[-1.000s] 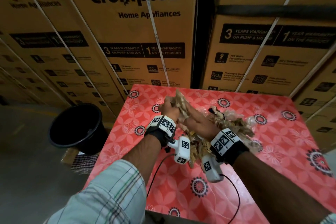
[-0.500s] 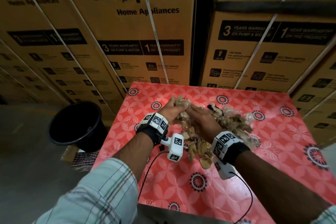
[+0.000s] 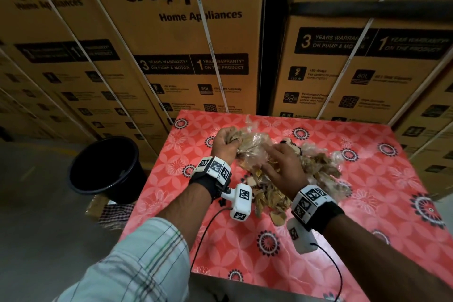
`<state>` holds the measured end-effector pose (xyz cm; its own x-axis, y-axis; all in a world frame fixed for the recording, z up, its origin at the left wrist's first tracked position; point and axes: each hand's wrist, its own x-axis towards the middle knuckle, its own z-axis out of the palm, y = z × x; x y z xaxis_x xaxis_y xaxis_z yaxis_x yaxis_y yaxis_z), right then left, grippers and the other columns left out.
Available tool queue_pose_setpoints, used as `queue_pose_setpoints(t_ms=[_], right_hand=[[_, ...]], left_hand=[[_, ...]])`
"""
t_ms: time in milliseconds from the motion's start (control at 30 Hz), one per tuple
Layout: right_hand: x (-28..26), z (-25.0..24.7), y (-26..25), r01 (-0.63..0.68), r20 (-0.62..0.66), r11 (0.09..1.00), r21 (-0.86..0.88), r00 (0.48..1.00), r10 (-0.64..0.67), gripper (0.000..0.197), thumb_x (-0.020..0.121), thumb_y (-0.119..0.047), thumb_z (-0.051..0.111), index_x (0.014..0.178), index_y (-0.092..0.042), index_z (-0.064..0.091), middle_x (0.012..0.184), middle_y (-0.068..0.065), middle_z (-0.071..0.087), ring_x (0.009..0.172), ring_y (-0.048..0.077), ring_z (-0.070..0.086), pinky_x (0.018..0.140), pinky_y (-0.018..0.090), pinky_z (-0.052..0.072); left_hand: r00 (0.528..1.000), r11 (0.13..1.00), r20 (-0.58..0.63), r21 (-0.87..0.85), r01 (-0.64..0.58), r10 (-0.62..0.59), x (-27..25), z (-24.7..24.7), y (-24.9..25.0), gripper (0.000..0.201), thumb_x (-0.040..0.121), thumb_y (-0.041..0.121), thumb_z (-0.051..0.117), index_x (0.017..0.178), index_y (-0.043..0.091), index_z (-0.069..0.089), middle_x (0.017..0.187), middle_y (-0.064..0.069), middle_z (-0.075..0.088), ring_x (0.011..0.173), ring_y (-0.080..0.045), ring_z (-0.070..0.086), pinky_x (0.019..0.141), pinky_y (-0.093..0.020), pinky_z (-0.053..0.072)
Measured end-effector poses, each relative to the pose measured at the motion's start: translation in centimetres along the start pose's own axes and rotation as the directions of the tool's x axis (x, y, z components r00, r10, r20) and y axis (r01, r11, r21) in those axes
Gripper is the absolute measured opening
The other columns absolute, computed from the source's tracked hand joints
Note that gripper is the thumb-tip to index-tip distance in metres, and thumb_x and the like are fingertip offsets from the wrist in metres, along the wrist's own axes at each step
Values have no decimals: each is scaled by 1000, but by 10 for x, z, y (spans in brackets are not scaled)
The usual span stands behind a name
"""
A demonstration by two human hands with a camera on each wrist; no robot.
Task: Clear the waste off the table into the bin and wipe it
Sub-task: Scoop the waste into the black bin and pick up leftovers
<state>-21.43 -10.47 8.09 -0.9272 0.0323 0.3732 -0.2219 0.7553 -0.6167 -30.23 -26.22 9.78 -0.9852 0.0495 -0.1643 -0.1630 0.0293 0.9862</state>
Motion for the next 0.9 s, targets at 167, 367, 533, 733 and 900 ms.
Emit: queue_pose_setpoints(t_ms=[167,367,533,733,900], right_hand=[[7,4,-12,-253,185,848,466,965,186,25,94,-42,51,100,-26,71,83,-11,68,79,9,65,78,32,52],[2,5,-17,-456,312,674,581,890,333,44,96,-41,48,63,-17,65,64,7,62,66,22,58,68,46,50],[10,0,-8,-591,377,367,718,774,508,56,95,-9,53,39,-19,54,48,-2,53,59,18,53,73,39,46],[9,-11,1,-644,544,71,761,694,472,30,96,-3,49,66,-9,54,58,4,56,55,13,56,65,27,51],[13,-18,7,-630,512,177,756,738,440,21,95,-5,53,75,-6,62,67,8,60,62,20,58,70,37,50]], left_hand=[[999,992,35,-126,-14,19,-11,10,-1,43,92,0,55,123,28,45,120,5,55,107,-25,62,90,-47,55],[997,982,41,-177,66,-59,-17,10,-14,46,90,0,58,127,24,45,120,15,57,118,-26,59,102,-50,47],[989,959,104,-254,124,-101,-26,16,-13,44,86,-4,61,119,24,52,131,-8,57,122,-36,56,103,-56,44],[981,923,154,-347,164,-116,-35,24,-13,41,94,-3,53,133,8,48,124,-17,60,102,-28,61,74,-35,55],[978,914,135,-353,198,-160,-44,27,-17,28,98,3,49,125,8,54,100,-8,68,83,-23,64,67,-33,56]])
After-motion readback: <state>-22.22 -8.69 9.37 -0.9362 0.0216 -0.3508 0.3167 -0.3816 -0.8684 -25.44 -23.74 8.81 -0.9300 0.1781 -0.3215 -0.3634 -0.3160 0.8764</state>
